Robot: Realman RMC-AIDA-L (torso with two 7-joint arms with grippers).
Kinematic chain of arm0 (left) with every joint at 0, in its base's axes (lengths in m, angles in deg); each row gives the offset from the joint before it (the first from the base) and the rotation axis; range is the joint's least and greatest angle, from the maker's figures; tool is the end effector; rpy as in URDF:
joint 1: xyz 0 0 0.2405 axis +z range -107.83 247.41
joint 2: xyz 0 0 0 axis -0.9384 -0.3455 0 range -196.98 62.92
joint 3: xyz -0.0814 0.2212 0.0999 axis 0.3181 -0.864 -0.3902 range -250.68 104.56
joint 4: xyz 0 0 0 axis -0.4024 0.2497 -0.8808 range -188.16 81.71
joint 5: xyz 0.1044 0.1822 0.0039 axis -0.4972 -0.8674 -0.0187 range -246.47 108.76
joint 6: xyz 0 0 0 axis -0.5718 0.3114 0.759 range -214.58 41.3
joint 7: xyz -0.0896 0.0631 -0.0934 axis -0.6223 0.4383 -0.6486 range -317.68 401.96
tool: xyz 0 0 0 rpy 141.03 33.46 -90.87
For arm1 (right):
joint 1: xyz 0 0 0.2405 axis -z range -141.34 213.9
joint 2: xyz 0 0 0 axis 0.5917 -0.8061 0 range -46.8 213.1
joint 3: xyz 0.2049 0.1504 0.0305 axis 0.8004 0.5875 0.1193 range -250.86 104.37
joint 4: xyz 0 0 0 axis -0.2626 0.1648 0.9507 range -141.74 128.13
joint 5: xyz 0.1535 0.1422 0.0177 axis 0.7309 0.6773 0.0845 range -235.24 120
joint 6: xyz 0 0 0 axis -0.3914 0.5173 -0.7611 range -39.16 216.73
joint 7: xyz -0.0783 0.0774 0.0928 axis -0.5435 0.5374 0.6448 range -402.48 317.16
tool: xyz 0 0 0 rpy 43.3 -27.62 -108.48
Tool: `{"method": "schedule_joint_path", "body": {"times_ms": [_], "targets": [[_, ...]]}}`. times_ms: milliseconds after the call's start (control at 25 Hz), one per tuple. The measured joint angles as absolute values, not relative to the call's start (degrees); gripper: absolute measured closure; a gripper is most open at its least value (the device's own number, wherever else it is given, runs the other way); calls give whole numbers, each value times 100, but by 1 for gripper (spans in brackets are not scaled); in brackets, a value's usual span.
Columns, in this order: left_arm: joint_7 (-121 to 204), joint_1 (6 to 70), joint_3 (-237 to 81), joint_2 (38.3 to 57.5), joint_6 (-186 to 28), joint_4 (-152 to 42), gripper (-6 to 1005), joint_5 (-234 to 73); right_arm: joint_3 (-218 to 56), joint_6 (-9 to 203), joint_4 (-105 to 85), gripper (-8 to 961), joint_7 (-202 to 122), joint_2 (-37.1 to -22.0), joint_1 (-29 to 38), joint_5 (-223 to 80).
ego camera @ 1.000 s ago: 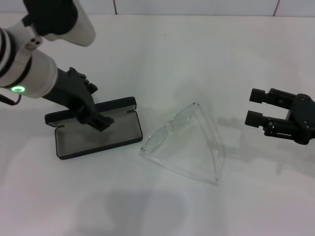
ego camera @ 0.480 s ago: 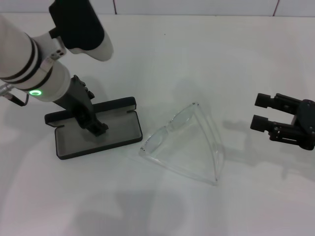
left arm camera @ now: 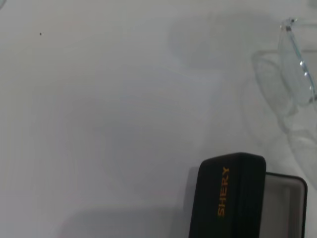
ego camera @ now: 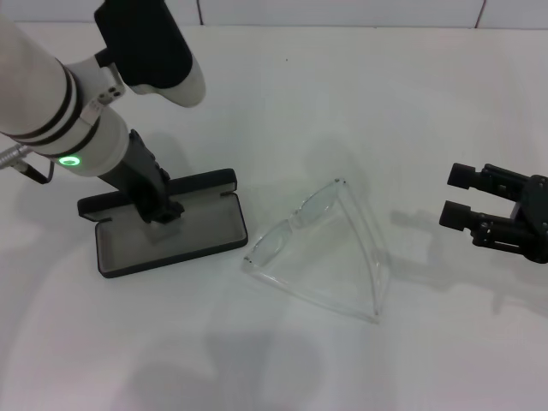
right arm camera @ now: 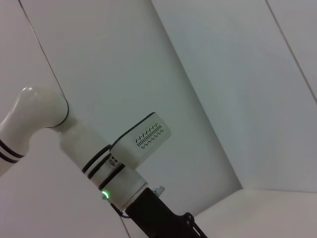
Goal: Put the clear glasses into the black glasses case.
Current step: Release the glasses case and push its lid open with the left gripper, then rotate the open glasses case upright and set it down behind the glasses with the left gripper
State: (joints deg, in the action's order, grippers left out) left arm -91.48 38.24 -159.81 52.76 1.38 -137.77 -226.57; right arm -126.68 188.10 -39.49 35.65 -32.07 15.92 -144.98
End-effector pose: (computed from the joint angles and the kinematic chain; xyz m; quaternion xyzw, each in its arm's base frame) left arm -0.1774 0.3485 0.0000 -0.9347 -0.1462 0.2571 0.1970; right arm 0.2680 0.2808 0.0202 -0.8841 0.2358 0.3938 0.0880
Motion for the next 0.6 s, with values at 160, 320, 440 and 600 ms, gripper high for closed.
{"method": "schedule_joint_path", "body": {"times_ms": [160, 320, 440, 600], "targets": [[-9199, 3823, -16095, 5277, 124, -13789, 518, -22770, -12668, 18810, -3950, 161, 3565, -3207, 1596, -14488], [-9282, 3824, -16285, 5281, 38, -13811, 618, -22998, -12668, 18810, -3950, 161, 3565, -3207, 1609, -14488], [-9319, 3829, -16394, 5283, -10, -13845, 693, -23109, -12662, 18833, -3950, 161, 3564, -3206, 1636, -14469], [-9331, 3831, -16402, 5284, -69, -13990, 767, -23114, -12555, 18914, -3950, 161, 3526, -3200, 1702, -14430]]}}
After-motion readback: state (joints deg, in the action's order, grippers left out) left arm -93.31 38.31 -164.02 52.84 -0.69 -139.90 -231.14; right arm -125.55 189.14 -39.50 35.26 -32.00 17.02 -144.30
